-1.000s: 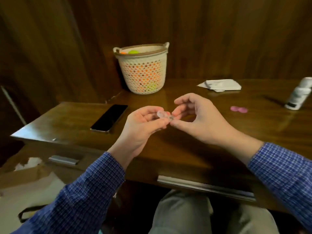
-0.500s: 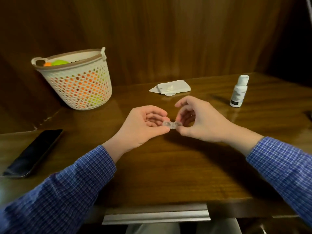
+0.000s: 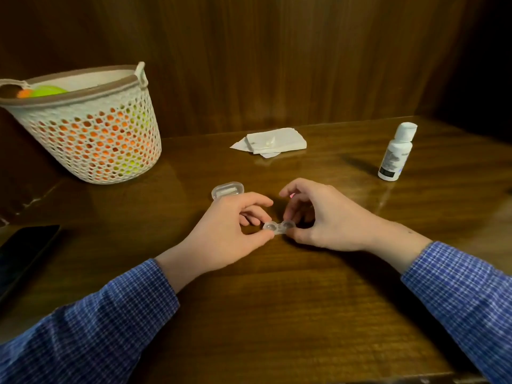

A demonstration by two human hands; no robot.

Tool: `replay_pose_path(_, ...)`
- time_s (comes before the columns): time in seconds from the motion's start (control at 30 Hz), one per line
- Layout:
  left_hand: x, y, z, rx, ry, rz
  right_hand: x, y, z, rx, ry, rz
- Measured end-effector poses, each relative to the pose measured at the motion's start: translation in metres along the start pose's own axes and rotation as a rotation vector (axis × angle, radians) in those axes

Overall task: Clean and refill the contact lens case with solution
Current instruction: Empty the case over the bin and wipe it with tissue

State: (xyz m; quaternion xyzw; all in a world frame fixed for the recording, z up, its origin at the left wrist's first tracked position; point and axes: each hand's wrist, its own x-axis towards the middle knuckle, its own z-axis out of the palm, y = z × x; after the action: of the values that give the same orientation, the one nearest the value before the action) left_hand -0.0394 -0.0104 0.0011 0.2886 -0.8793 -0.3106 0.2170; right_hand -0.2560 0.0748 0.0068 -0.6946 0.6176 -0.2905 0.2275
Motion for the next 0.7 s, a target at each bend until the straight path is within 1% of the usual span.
replay_pose_path(0.17,-0.001,-0.003,0.001,0.031,0.010,0.048,-0.001,-0.002,0.000,0.003,0.002,0.019)
replay_pose_path(0.33,-0.004,-0.004,0.000,0.098,0.001,0.091,0.001,-0.010,-0.008,0.011,-0.064,0.016)
replay_pose_path(0.37,-0.005,-0.004,0.000,0.105,-0.001,0.093,0.004,-0.010,-0.011,0.015,-0.037,0.005)
replay_pose_path(0.43,-0.006,-0.005,-0.001,0.121,-0.001,0.100,0.021,-0.010,-0.021,0.044,0.086,-0.004)
replay_pose_path(0.5,-0.006,-0.007,-0.002,0.124,0.000,0.105,0.050,-0.005,-0.031,0.086,0.210,0.048)
replay_pose_path(0.57,-0.005,-0.009,-0.002,0.118,-0.002,0.105,0.091,0.005,-0.041,0.031,0.319,0.116)
replay_pose_path(0.63,-0.005,-0.010,-0.001,0.130,0.007,0.111,0.132,0.019,-0.045,0.013,0.359,0.218)
replay_pose_path(0.7,-0.005,-0.012,-0.002,0.156,0.027,0.116,0.167,0.032,-0.044,-0.038,0.356,0.323)
